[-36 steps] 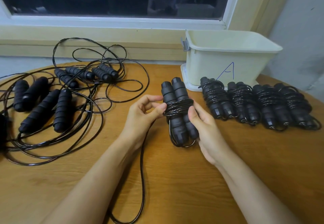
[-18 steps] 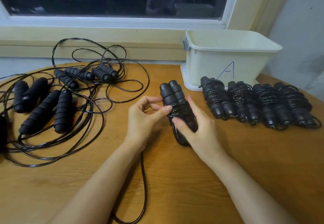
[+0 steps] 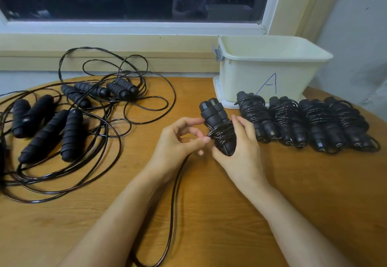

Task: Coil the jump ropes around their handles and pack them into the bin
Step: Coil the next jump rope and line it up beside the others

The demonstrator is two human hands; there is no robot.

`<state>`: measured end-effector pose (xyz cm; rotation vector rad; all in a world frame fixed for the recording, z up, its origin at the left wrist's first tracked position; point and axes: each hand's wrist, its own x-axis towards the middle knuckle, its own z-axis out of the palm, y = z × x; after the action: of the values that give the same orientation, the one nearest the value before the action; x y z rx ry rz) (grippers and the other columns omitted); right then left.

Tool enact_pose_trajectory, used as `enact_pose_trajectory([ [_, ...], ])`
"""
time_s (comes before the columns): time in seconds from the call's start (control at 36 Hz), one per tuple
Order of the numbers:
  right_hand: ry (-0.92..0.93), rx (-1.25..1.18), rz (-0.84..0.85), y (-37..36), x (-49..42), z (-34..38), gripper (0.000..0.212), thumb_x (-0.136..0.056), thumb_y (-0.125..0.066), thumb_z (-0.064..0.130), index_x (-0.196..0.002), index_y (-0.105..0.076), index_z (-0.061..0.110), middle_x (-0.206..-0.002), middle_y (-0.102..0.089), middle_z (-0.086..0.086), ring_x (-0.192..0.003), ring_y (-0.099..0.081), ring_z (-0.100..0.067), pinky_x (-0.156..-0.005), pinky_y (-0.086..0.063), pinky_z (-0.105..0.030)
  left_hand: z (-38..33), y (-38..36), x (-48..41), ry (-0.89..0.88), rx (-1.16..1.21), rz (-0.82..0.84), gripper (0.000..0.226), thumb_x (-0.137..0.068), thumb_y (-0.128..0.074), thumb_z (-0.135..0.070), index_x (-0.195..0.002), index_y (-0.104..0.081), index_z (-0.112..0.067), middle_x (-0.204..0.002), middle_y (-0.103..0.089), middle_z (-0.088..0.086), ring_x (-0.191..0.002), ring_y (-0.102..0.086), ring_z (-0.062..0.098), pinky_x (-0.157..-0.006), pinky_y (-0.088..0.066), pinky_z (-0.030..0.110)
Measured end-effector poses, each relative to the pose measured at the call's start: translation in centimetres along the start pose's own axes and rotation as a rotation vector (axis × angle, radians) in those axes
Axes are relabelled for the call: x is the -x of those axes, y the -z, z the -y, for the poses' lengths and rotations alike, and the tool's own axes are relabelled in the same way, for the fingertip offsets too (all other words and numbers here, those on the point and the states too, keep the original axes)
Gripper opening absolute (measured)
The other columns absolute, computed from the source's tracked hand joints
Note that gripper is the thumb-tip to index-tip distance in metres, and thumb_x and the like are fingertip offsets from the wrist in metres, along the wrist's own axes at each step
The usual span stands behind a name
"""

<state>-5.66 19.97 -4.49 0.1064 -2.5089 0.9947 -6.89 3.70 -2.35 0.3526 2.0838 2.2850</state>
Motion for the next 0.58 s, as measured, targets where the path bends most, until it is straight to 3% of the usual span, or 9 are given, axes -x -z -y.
enact_pose_trajectory([
  [0.08,0.039,-0.074,-0.006,-0.2,0.2,0.1,0.082,-0.077,-0.081,0.025,-0.149,-0.041,0.02,-0.143,-0.049,0.005,-0.12,-0.053,-0.01,-0.088,-0.045,-0.022,-0.3,0.4,-0.1,0.005,-0.049,0.0,0.047,-0.071,-0.075,-0.018,-0.115,-0.061,-0.01,-0.082,-0.064,0.009,-0.066,-0.06,0.017,-0.061,-0.053,0.022],
  [0.22,0.063,-0.218,-0.02,-0.3,0.2,0.2,0.07,-0.079,-0.08,0.019,-0.143,-0.051,0.02,-0.14,-0.056,0.003,-0.126,-0.052,-0.01,-0.097,-0.033,-0.001,-0.6,1.4,-0.2,0.004,-0.176,0.033,0.028,-0.077,-0.069,-0.026,-0.101,-0.065,-0.013,-0.076,-0.071,0.0,-0.07,-0.065,0.006,-0.064,-0.05,0.016],
  [0.31,0.041,-0.306,-0.004,0.0,0.2,0.5,0.068,-0.079,-0.081,0.018,-0.141,-0.053,0.021,-0.133,-0.061,0.003,-0.121,-0.056,-0.009,-0.101,-0.041,-0.013,-0.9,1.7,-0.2,-0.096,-0.34,0.058,0.01,-0.088,-0.065,-0.014,-0.097,-0.069,-0.017,-0.078,-0.07,-0.007,-0.076,-0.063,-0.001,-0.074,-0.046,0.01],
  [0.42,-0.016,-0.476,0.048,0.3,0.2,0.8,0.067,-0.079,-0.079,0.025,-0.141,-0.052,0.026,-0.125,-0.065,0.011,-0.113,-0.062,-0.007,-0.098,-0.051,-0.032,-0.8,2.1,-0.2,-0.228,-0.52,0.022,0.016,-0.093,-0.062,-0.011,-0.092,-0.068,-0.025,-0.08,-0.068,-0.01,-0.08,-0.06,0.001,-0.079,-0.04,0.007],
  [0.53,-0.036,-0.605,0.108,0.7,0.1,1.0,0.062,-0.083,-0.078,0.016,-0.139,-0.053,0.027,-0.124,-0.064,0.018,-0.115,-0.06,-0.002,-0.101,-0.049,-0.027,-0.2,2.1,-0.5,-0.238,-0.522,-0.067,0.003,-0.09,-0.066,-0.021,-0.091,-0.064,-0.023,-0.076,-0.065,-0.008,-0.075,-0.059,0.002,-0.074,-0.041,0.008],
  [0.58,-0.029,-0.674,0.144,0.9,0.2,1.1,0.06,-0.083,-0.077,0.015,-0.136,-0.052,0.03,-0.124,-0.064,0.02,-0.119,-0.058,0.0,-0.101,-0.047,-0.022,-0.1,2.0,-0.5,-0.193,-0.444,-0.1,0.017,-0.084,-0.066,-0.035,-0.097,-0.062,-0.026,-0.08,-0.066,-0.006,-0.078,-0.061,0.005,-0.073,-0.044,0.014],
])
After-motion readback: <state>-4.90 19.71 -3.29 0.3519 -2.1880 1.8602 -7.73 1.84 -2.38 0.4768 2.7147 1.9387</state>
